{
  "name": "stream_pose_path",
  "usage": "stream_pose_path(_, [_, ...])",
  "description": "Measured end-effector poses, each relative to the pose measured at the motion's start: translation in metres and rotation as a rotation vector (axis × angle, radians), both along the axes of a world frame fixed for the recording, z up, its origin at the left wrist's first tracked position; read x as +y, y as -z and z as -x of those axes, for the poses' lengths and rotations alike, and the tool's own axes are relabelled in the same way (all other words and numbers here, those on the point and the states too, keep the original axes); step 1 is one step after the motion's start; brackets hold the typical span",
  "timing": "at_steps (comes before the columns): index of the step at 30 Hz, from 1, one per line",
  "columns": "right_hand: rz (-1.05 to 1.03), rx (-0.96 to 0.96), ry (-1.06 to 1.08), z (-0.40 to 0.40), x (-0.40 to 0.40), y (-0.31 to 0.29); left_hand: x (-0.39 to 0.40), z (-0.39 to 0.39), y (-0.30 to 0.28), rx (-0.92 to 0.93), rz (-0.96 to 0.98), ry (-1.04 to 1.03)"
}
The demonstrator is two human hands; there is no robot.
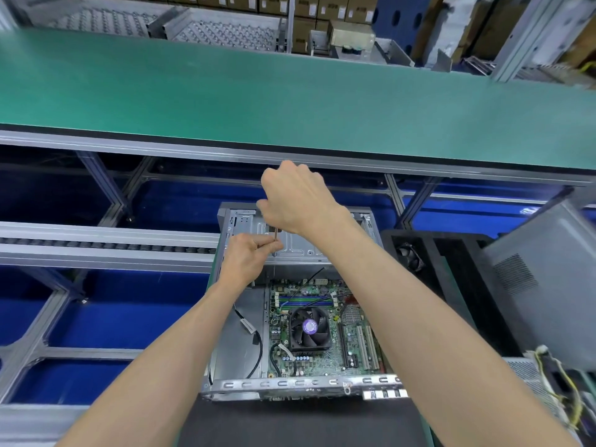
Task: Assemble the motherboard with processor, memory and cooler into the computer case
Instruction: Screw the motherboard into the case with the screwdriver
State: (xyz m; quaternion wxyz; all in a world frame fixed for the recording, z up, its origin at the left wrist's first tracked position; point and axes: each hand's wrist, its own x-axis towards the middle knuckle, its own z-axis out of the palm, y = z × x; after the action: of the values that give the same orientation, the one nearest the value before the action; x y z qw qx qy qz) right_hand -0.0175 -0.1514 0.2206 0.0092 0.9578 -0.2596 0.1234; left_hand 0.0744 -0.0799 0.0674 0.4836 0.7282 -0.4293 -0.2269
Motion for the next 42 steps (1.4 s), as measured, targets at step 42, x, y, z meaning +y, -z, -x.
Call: stream_pose_path(42, [-0.118, 0.068, -0.066, 0.002, -0.005, -0.011, -0.004, -0.002, 0.016, -0.2, -0.165, -0.031])
